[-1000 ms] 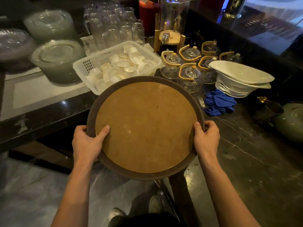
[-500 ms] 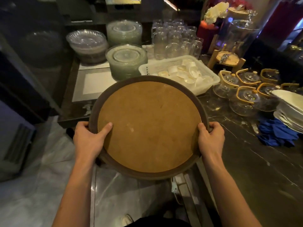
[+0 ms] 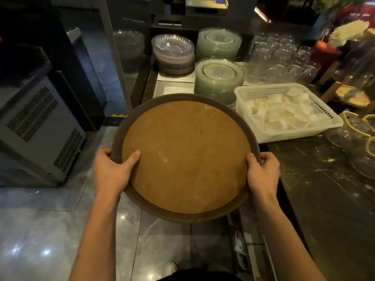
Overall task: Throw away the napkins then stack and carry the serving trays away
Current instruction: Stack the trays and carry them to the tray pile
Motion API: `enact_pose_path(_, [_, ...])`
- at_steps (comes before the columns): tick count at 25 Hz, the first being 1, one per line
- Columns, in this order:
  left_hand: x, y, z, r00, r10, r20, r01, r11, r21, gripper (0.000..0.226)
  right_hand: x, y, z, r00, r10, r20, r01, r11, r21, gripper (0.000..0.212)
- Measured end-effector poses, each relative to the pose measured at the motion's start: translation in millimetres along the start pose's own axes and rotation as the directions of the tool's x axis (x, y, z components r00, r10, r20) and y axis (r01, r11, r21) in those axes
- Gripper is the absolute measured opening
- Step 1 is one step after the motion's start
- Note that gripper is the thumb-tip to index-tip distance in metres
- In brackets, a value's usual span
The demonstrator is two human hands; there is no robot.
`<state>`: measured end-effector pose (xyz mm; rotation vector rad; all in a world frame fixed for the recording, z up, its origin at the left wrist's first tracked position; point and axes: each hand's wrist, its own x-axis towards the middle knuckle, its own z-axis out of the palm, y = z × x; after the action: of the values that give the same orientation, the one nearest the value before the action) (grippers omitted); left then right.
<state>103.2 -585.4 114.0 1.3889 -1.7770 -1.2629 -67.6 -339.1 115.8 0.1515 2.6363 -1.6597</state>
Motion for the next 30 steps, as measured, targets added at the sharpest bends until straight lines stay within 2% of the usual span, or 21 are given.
enact_pose_path(2, [10.7, -4.1, -12.1, 1.0, -0.007, -0.019, 0.006, 1.0, -0.005, 0.075, -5.1, -5.4, 16.5, 1.0, -0.008, 0.018, 0.008, 1.0, -0.015, 0.023])
enact_pose_path(9, [35.3, -15.8, -18.3, 0.995, -0.049, -0.087, 0.047, 0.999, -0.022, 0.072, 5.9, -24.8, 52.7, 0.997, -0.026, 0.069, 0.028, 0.999, -0.025, 0.01])
enact_pose_path(15, [47.4, -15.5, 1.4, 0.985, -0.091, -0.148, 0.09, 0.996, -0.009, 0.067, 46.4, -27.2, 86.6, 0.986, -0.015, 0.166, 0.027, 0.997, -0.075, 0.019])
enact_pose_path(18, [51.2, -15.8, 10.8, 0.977, -0.111, -0.184, 0.115, 0.993, 0.011, 0.069, 61.5, -26.9, 101.6, 0.97, -0.064, 0.233, 0.075, 0.996, -0.039, 0.022])
enact_pose_path(23, [44.3, -22.8, 3.1, 0.935, -0.155, -0.32, 0.169, 0.985, 0.017, 0.071, 70.2, -32.5, 128.9, 0.915, -0.162, 0.369, 0.182, 0.983, -0.018, 0.011])
enact_pose_path(30, [48.2, -46.1, -52.6, 0.857, -0.224, -0.464, 0.232, 0.972, -0.042, 0.062, 34.0, -46.4, 192.0, 0.828, -0.232, 0.511, 0.246, 0.968, 0.04, 0.014])
